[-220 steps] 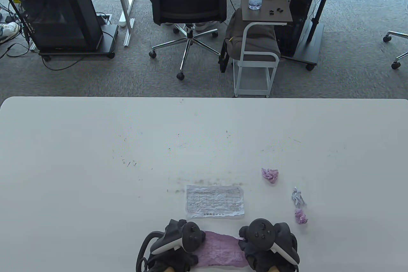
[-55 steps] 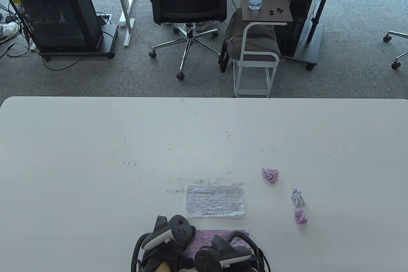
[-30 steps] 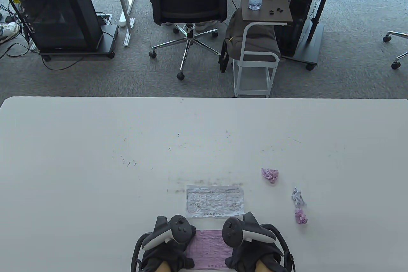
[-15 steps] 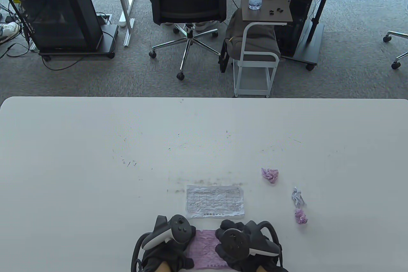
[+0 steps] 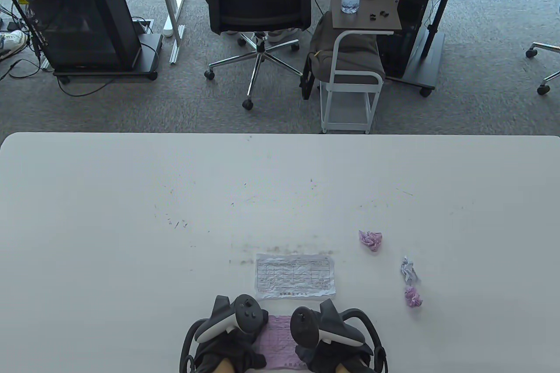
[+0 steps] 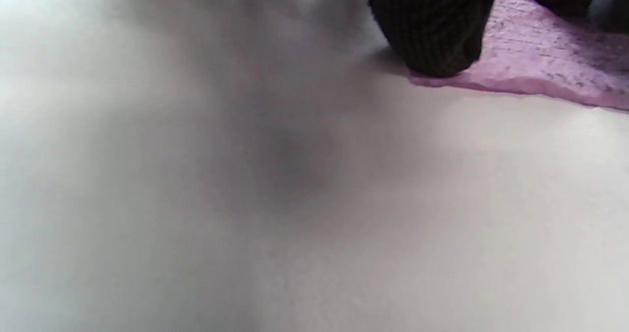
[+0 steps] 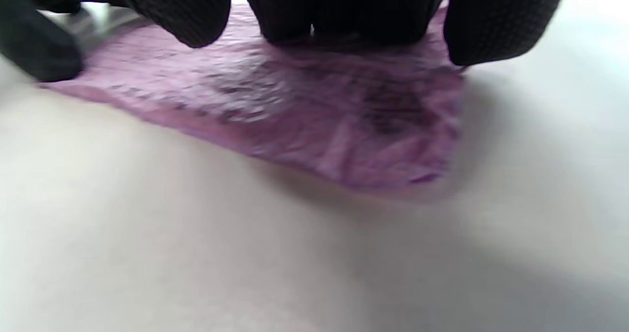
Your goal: Flatten crumpled invoices and stack
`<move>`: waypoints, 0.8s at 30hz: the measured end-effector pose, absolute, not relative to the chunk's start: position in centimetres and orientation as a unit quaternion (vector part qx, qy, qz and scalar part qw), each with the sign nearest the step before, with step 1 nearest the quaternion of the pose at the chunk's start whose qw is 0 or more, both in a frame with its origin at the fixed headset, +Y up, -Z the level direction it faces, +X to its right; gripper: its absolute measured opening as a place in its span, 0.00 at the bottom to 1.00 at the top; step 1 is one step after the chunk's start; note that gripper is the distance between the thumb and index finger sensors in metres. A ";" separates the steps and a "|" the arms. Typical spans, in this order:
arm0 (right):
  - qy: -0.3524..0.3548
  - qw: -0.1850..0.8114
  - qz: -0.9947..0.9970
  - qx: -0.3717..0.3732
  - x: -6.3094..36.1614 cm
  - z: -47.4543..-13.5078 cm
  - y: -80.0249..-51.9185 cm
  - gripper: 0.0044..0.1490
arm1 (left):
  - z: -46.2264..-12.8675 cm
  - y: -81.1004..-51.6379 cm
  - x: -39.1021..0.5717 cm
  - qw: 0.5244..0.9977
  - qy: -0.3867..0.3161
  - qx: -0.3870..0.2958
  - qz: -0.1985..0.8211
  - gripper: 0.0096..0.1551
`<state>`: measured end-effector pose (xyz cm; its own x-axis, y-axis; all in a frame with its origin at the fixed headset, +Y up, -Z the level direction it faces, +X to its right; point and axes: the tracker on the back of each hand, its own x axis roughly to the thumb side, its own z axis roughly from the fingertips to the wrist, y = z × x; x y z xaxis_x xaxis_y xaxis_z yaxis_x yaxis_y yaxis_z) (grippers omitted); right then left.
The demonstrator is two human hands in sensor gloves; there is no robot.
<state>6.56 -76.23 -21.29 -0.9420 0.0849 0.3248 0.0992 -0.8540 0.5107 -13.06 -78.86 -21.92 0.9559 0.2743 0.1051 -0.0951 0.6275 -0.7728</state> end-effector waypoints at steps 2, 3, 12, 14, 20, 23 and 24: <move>-0.266 0.033 -0.953 -0.140 7.3 -21.6 -76.2 0.32 | -21.9 -78.9 -13.1 0.896 -0.107 -0.419 0.104 0.52; -0.266 0.044 -0.955 -0.123 7.7 -21.7 -76.2 0.32 | -21.9 -78.9 -13.1 0.896 -0.106 -0.419 0.104 0.52; -0.253 0.025 -0.963 -0.086 10.0 -22.1 -75.7 0.34 | -21.9 -78.9 -13.1 0.896 -0.107 -0.418 0.106 0.52; -0.220 -0.008 -0.971 -0.090 10.5 -22.0 -75.0 0.36 | -21.9 -78.9 -13.1 0.896 -0.106 -0.418 0.106 0.52; -0.193 -0.090 -0.935 -0.284 7.1 -20.5 -74.5 0.35 | -21.9 -78.9 -13.1 0.896 -0.106 -0.418 0.106 0.52; -0.216 -0.066 -0.896 -0.384 3.7 -19.1 -74.9 0.32 | -21.9 -78.9 -13.1 0.896 -0.107 -0.419 0.106 0.52; -0.219 -0.046 -0.882 -0.414 2.7 -18.5 -75.2 0.31 | -21.9 -78.9 -13.2 0.896 -0.107 -0.418 0.106 0.52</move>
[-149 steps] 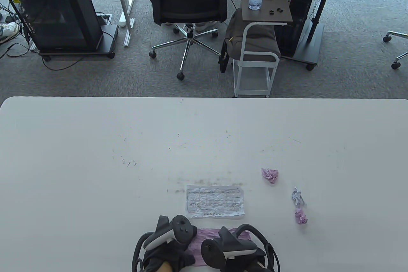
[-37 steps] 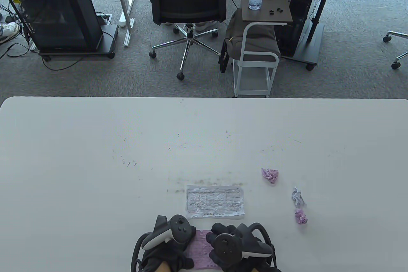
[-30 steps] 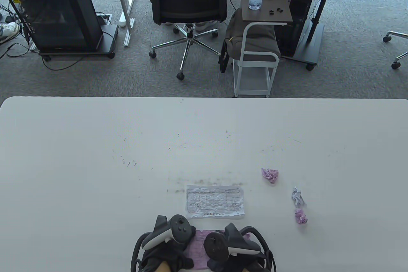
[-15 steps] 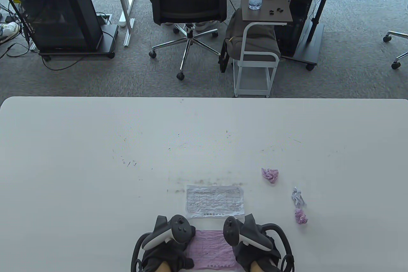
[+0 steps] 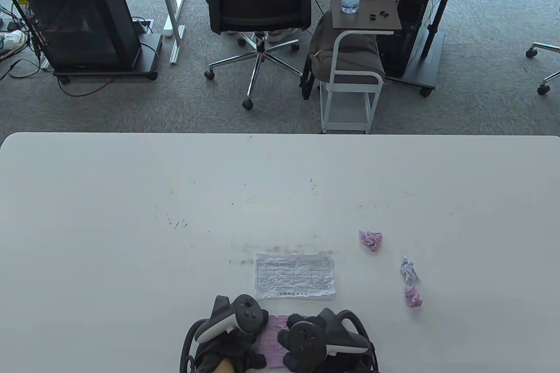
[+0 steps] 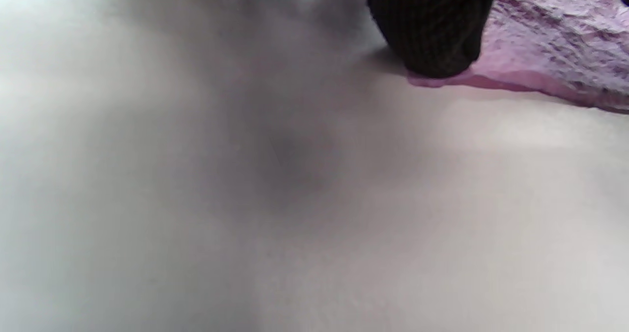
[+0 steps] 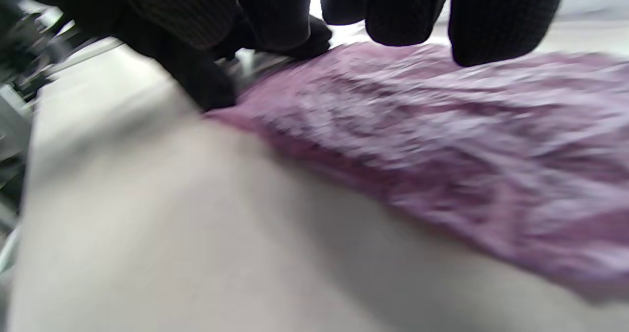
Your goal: Flatten crumpled invoices and stack
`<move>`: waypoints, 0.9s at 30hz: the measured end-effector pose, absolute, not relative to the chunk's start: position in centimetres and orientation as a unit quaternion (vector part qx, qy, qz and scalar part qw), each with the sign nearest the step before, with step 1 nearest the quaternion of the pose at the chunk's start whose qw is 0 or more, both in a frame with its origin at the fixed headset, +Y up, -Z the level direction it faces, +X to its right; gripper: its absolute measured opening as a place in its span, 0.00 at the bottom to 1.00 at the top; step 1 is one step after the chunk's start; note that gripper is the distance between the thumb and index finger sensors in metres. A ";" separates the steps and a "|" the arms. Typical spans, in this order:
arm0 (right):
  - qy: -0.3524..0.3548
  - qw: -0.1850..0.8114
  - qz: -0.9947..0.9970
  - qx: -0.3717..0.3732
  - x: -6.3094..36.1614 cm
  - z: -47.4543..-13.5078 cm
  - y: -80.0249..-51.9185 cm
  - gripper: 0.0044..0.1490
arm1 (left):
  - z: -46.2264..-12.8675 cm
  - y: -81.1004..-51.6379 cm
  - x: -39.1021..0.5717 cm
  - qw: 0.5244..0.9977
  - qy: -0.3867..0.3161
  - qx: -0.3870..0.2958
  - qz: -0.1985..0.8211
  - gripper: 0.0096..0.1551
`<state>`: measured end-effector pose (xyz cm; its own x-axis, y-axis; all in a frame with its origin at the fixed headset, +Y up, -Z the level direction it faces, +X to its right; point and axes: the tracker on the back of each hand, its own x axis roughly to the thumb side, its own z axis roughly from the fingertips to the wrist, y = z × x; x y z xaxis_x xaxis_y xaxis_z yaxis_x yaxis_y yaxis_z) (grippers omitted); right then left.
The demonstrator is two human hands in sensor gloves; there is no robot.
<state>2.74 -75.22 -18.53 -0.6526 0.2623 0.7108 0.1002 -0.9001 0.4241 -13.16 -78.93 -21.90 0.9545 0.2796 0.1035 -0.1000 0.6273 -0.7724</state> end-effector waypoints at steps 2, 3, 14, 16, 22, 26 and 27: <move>0.227 0.010 0.867 0.444 1.5 -17.9 -75.9 0.31 | -21.9 -78.9 -13.2 0.896 -0.108 -0.418 0.106 0.52; 0.242 -0.002 0.861 0.447 1.2 -17.8 -76.2 0.32 | -21.9 -78.9 -13.2 0.896 -0.108 -0.418 0.106 0.52; 0.316 0.032 0.878 0.359 3.5 -19.4 -76.2 0.24 | -21.9 -78.9 -13.1 0.895 -0.107 -0.419 0.106 0.52; 0.331 0.047 0.884 0.326 4.4 -20.0 -76.2 0.22 | -21.9 -78.9 -13.1 0.895 -0.107 -0.419 0.106 0.52; 0.362 0.067 0.897 0.245 7.3 -21.3 -76.5 0.21 | -21.9 -78.9 -13.1 0.895 -0.107 -0.419 0.106 0.52; 0.375 0.064 0.902 0.204 8.9 -21.9 -76.8 0.22 | -21.9 -79.0 -13.1 0.895 -0.107 -0.419 0.106 0.52; 0.377 0.064 0.902 0.199 9.1 -21.9 -76.9 0.22 | -21.9 -79.0 -13.1 0.895 -0.107 -0.419 0.106 0.52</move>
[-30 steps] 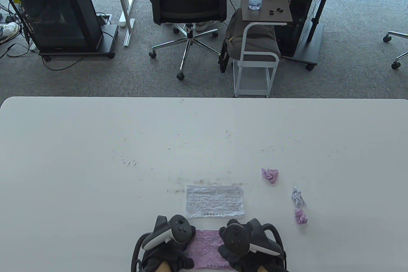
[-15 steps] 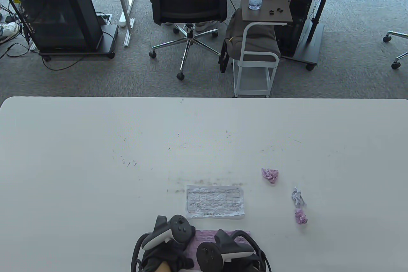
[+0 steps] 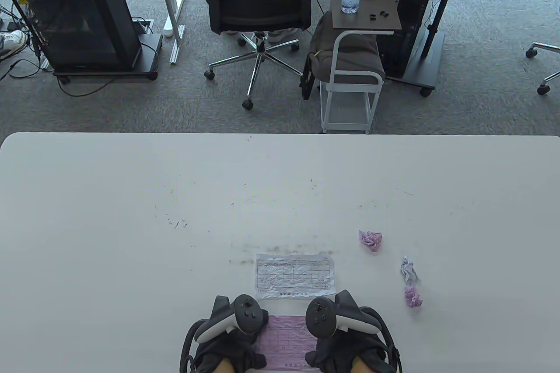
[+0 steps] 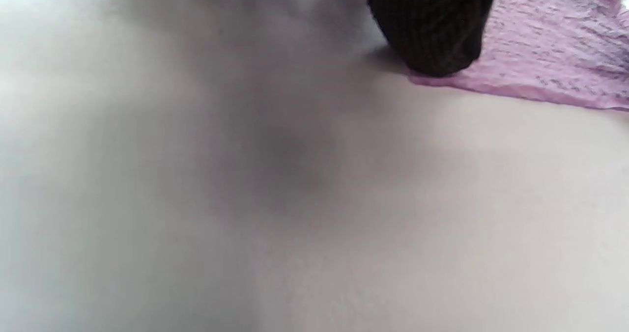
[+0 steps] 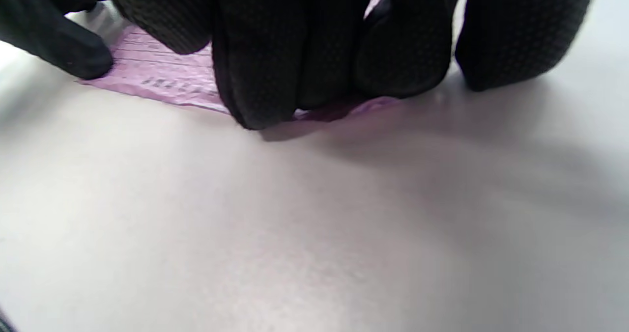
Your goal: Flatten crumpled invoices and stack
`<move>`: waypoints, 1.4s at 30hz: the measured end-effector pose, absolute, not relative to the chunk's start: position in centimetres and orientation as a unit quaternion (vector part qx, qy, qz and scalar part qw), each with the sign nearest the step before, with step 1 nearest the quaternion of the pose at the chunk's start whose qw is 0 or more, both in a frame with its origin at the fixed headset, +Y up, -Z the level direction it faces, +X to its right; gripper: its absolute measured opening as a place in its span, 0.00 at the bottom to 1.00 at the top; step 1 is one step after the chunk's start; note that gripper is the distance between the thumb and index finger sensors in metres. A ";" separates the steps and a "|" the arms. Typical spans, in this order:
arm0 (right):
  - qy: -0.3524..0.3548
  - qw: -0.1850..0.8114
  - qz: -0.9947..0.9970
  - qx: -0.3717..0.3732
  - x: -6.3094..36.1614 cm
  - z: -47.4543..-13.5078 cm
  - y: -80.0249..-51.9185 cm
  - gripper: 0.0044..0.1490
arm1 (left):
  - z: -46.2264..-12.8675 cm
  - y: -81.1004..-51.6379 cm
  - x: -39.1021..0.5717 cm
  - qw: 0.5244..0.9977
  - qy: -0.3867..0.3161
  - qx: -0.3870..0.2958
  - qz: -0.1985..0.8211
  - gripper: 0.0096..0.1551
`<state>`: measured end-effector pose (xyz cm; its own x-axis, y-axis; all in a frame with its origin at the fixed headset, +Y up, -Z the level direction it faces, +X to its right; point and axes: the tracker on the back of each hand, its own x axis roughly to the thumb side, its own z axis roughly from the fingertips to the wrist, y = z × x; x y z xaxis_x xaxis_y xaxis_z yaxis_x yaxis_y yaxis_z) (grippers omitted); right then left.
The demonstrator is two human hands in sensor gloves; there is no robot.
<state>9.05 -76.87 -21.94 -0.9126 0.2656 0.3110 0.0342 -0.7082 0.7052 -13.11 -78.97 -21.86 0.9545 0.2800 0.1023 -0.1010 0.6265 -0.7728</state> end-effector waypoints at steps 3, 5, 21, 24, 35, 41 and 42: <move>0.384 0.069 0.902 0.184 9.8 -22.1 -76.8 0.22 | -21.9 -79.0 -13.1 0.895 -0.107 -0.419 0.107 0.52; 0.375 0.084 0.907 0.174 10.4 -22.2 -76.2 0.23 | -21.9 -79.0 -13.1 0.895 -0.107 -0.419 0.108 0.52; 0.197 0.035 0.914 0.353 4.4 -19.9 -76.2 0.35 | -21.9 -79.0 -13.2 0.895 -0.109 -0.418 0.107 0.52; 0.236 -0.010 0.908 0.346 3.9 -19.8 -77.0 0.36 | -21.9 -79.0 -13.1 0.895 -0.109 -0.419 0.107 0.52; 0.274 0.021 0.932 0.236 6.9 -21.4 -76.3 0.34 | -21.9 -79.0 -13.1 0.895 -0.109 -0.419 0.106 0.52; 0.274 0.015 0.948 0.163 9.5 -22.1 -76.0 0.31 | -21.9 -79.0 -13.1 0.895 -0.109 -0.419 0.108 0.52; 0.275 0.014 0.949 0.153 9.7 -22.1 -76.0 0.31 | -21.9 -79.0 -13.1 0.895 -0.109 -0.419 0.108 0.52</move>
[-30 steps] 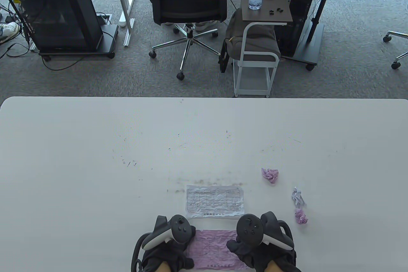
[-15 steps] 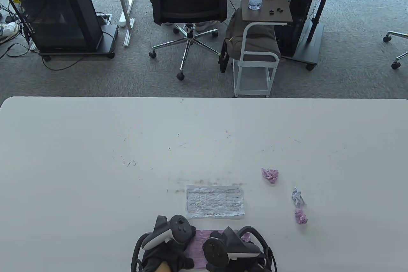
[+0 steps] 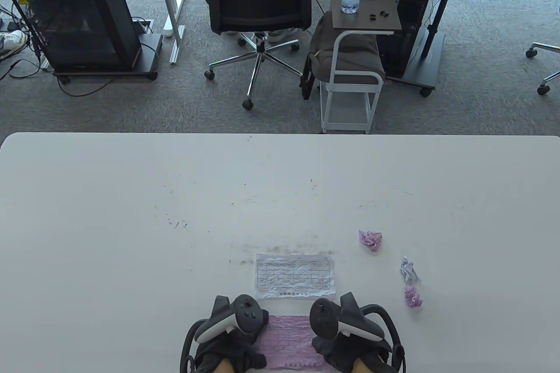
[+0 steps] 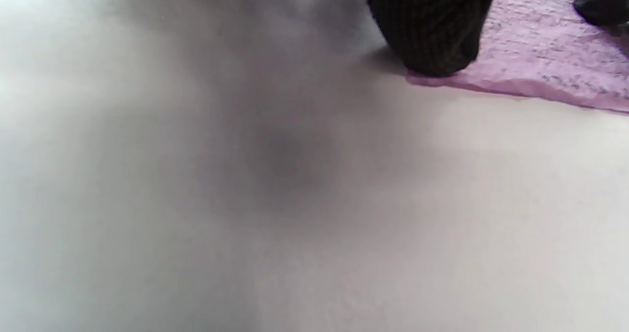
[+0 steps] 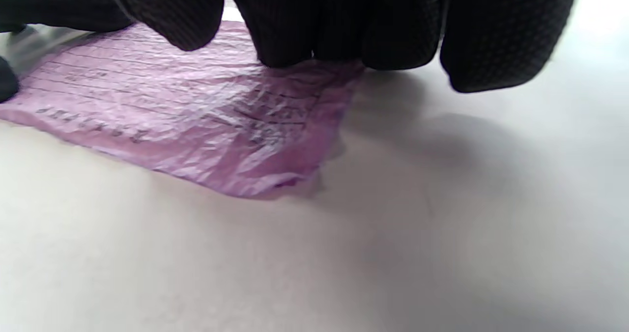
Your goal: Flatten crumpled invoices and stack
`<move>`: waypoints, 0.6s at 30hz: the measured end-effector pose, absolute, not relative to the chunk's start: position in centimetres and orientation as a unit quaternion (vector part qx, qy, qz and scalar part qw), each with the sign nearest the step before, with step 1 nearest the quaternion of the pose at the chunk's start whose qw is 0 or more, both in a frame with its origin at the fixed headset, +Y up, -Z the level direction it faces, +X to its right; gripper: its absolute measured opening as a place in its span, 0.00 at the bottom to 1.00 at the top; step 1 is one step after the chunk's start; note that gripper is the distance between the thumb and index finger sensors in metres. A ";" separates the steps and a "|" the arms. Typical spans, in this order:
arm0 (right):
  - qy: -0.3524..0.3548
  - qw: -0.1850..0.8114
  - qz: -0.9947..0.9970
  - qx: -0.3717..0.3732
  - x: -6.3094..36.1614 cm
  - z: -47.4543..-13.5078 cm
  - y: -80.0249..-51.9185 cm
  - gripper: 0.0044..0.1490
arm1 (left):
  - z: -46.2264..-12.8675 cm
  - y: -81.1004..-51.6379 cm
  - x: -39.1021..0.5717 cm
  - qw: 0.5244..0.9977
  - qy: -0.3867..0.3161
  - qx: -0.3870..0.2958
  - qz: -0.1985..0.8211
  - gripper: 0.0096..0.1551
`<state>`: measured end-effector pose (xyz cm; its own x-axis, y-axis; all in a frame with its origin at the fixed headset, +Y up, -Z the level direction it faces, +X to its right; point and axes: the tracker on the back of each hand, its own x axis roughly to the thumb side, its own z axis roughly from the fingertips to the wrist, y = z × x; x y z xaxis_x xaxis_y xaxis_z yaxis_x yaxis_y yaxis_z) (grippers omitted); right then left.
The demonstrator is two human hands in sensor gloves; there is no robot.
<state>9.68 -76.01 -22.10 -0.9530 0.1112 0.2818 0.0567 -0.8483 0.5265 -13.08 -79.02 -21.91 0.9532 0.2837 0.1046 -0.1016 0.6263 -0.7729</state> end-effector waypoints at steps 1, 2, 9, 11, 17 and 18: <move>0.277 0.017 0.949 0.152 9.8 -22.1 -76.0 0.32 | -21.9 -79.0 -13.1 0.895 -0.109 -0.419 0.108 0.52; 0.269 0.020 0.950 0.156 9.9 -22.1 -75.8 0.32 | -21.9 -79.0 -13.1 0.895 -0.109 -0.418 0.108 0.52; 0.176 0.073 0.977 0.094 11.2 -22.5 -75.3 0.43 | -21.9 -79.0 -13.1 0.894 -0.109 -0.420 0.109 0.52; 0.188 0.078 0.976 0.080 11.2 -22.6 -75.9 0.45 | -21.9 -79.0 -13.1 0.894 -0.109 -0.420 0.109 0.52; 0.182 0.054 0.981 0.043 11.1 -22.8 -77.2 0.51 | -21.9 -79.0 -13.1 0.895 -0.110 -0.419 0.108 0.52; 0.186 0.060 0.980 0.037 11.1 -22.8 -77.2 0.52 | -21.9 -79.0 -13.1 0.895 -0.110 -0.419 0.108 0.52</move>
